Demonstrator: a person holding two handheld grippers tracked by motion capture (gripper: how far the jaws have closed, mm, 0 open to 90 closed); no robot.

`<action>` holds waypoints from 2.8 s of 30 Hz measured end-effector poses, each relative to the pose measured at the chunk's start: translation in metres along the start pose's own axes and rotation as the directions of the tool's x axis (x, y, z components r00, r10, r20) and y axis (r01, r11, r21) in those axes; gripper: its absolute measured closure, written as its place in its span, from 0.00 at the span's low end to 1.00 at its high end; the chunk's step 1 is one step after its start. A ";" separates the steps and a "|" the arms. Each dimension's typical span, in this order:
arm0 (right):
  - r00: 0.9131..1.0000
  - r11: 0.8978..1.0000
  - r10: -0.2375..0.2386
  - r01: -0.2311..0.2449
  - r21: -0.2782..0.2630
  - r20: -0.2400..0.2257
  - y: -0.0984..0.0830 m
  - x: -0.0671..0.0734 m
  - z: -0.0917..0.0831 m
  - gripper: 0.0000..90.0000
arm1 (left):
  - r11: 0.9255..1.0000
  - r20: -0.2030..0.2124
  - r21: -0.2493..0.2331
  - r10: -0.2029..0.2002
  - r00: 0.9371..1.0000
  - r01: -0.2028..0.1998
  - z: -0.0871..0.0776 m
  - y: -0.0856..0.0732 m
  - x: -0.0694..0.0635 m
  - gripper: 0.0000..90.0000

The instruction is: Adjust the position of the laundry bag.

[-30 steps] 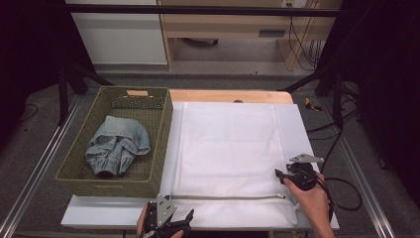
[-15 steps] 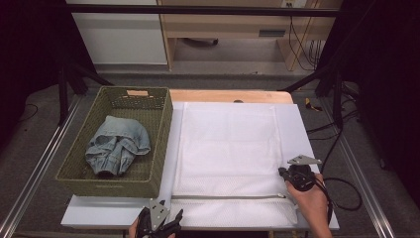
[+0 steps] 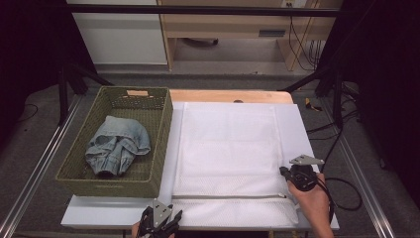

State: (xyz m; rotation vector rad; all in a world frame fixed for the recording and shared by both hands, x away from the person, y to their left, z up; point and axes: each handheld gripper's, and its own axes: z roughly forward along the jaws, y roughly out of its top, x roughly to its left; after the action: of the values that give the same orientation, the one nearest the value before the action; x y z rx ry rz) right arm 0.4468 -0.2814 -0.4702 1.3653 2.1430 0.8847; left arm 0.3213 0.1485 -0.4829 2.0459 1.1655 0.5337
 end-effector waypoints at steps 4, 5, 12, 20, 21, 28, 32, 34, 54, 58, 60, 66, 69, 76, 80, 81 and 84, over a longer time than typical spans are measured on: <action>1.000 1.000 0.001 -0.001 -0.001 0.001 0.001 -0.001 -0.001 0.99 | 1.000 0.026 -0.012 0.009 1.000 -0.009 0.002 0.001 0.000 0.90; 1.000 1.000 -0.008 0.008 0.003 0.003 0.000 -0.002 -0.001 0.99 | 1.000 0.029 -0.013 0.013 1.000 -0.013 0.004 0.003 0.000 0.95; 1.000 1.000 -0.002 0.002 0.004 0.024 -0.002 -0.008 -0.004 0.99 | 0.999 0.032 -0.033 0.025 0.999 -0.024 0.011 0.007 -0.009 0.97; 0.998 0.999 0.035 -0.035 0.001 0.044 -0.009 -0.020 -0.011 0.99 | 0.998 0.052 -0.045 0.036 0.998 -0.033 0.017 0.011 -0.016 0.97; 0.998 0.999 0.035 -0.035 0.001 0.044 -0.009 -0.020 -0.011 0.99 | 0.998 0.053 -0.047 0.038 0.998 -0.036 0.017 0.012 -0.016 0.97; 0.997 0.999 0.049 -0.049 -0.004 0.057 -0.012 -0.026 -0.013 0.99 | 0.998 0.059 -0.059 0.037 0.998 -0.034 0.022 0.013 -0.019 0.96; 0.997 0.998 0.062 -0.061 -0.017 0.055 -0.013 -0.027 -0.014 0.96 | 0.998 0.055 -0.063 0.036 0.998 -0.032 0.021 0.013 -0.019 0.92; 0.996 0.997 0.072 -0.069 -0.045 0.060 -0.012 -0.027 -0.018 0.82 | 0.997 0.039 -0.071 0.041 0.998 -0.039 0.019 0.014 -0.019 0.80; 0.990 0.989 0.078 -0.061 -0.138 0.121 -0.015 -0.014 -0.038 0.07 | 0.981 0.134 -0.177 0.100 0.986 -0.076 0.020 0.047 -0.020 0.06; 0.991 0.987 0.063 -0.044 -0.154 0.121 -0.020 -0.009 -0.050 0.06 | 0.975 0.152 -0.210 0.108 0.983 -0.074 0.028 0.065 -0.018 0.07; 0.990 0.984 0.066 -0.044 -0.171 0.124 -0.024 -0.007 -0.058 0.07 | 0.968 0.141 -0.234 0.126 0.982 -0.090 0.030 0.068 -0.018 0.08; 0.991 0.980 0.072 -0.049 -0.193 0.113 -0.044 -0.003 -0.082 0.08 | 0.964 0.138 -0.236 0.158 0.978 -0.122 0.027 0.056 -0.022 0.06; 0.990 0.978 0.076 -0.052 -0.202 0.117 -0.055 0.001 -0.095 0.11 | 0.961 0.126 -0.242 0.166 0.978 -0.132 0.023 0.053 -0.020 0.05; 0.990 0.984 0.081 -0.062 -0.166 0.112 -0.068 0.005 -0.097 0.13 | 0.967 0.104 -0.234 0.128 0.986 -0.101 0.024 0.049 -0.010 0.05; 0.990 0.986 0.085 -0.068 -0.155 0.109 -0.072 0.002 -0.095 0.20 | 0.973 0.107 -0.220 0.099 0.989 -0.073 0.027 0.045 -0.008 0.05; 0.991 0.986 0.090 -0.075 -0.148 0.101 -0.073 0.003 -0.093 0.23 | 0.974 0.100 -0.214 0.094 0.991 -0.070 0.028 0.044 -0.007 0.05; 0.993 0.988 0.079 -0.066 -0.140 0.089 -0.074 0.004 -0.090 0.30 | 0.978 0.095 -0.201 0.075 0.993 -0.055 0.029 0.042 -0.005 0.05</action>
State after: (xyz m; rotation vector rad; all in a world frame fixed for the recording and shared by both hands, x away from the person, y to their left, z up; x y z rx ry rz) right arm 0.3392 -0.3255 -0.4604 1.3946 1.9353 0.9571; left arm 0.3616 0.1184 -0.4706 1.9216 0.9489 0.5478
